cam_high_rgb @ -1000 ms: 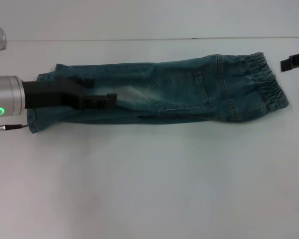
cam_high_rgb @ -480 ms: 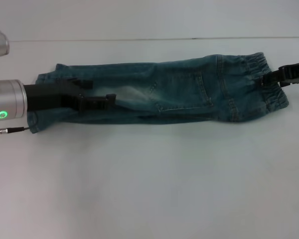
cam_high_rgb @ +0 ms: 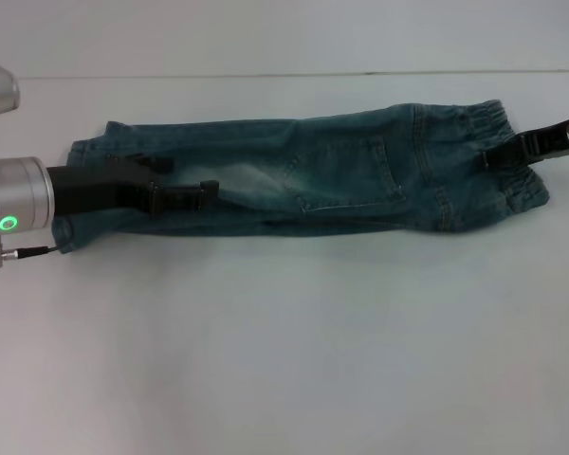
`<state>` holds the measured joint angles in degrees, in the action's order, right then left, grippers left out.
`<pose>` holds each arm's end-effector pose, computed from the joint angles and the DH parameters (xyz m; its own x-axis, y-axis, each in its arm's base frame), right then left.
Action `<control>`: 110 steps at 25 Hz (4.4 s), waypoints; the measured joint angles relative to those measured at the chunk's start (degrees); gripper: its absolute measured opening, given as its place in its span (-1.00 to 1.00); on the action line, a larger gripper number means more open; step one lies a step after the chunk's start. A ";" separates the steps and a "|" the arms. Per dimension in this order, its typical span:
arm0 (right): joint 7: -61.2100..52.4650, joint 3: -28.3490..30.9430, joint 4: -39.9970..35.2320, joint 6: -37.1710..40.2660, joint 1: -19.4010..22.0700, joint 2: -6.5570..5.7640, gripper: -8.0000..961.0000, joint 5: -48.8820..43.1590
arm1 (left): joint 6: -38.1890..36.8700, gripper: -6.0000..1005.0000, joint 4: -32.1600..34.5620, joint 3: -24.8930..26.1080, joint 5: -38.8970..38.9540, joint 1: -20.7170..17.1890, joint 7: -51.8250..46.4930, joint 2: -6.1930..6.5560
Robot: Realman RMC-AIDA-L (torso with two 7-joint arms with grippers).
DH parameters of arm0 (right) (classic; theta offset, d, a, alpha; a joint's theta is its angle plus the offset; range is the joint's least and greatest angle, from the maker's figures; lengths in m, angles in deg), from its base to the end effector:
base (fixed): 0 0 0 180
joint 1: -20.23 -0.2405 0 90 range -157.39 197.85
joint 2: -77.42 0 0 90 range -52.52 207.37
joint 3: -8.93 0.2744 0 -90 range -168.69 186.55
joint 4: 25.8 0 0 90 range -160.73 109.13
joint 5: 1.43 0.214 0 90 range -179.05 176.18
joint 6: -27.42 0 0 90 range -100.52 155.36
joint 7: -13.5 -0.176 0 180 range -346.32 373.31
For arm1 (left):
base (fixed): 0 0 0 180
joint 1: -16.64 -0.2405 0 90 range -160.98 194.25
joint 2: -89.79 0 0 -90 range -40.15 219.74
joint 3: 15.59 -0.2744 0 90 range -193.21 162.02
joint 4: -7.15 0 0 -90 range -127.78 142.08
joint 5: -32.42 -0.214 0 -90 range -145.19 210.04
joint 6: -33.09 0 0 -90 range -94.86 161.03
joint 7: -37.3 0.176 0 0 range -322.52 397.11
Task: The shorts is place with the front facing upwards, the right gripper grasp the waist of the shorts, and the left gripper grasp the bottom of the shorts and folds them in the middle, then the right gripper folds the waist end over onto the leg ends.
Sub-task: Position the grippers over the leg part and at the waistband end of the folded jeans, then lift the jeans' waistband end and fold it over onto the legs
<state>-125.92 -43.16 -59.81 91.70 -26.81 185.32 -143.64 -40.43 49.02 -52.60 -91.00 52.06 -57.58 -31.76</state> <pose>0.2935 0.4705 0.0219 0.4800 -0.8415 -0.2479 -0.8214 -0.3320 -0.4638 -0.2679 0.4075 -0.0379 0.7355 0.4999 0.4573 0.6524 -0.7045 -0.2792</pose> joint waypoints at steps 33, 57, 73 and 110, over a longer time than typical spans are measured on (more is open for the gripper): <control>5.20 0.15 1.25 -3.39 0.70 2.48 0.93 -0.18 | 1.54 0.89 -0.56 -0.25 0.09 1.32 -0.57 0.00; 10.79 4.36 -3.18 5.08 1.94 1.61 0.60 0.21 | 2.13 0.84 -0.74 -0.03 0.12 0.68 -0.16 -0.26; 10.83 4.47 -3.18 5.51 2.15 1.35 -0.64 0.17 | 1.71 0.78 -0.68 -0.24 1.38 0.82 0.54 -0.62; 2.85 16.66 -27.24 35.41 -1.68 0.32 -0.81 12.41 | 31.26 -0.99 -49.91 12.22 49.98 17.78 115.46 -3.07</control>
<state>-123.06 -26.50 -87.04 127.11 -28.49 185.63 -131.23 -9.17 -0.89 -40.38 -41.03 69.84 57.88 -34.83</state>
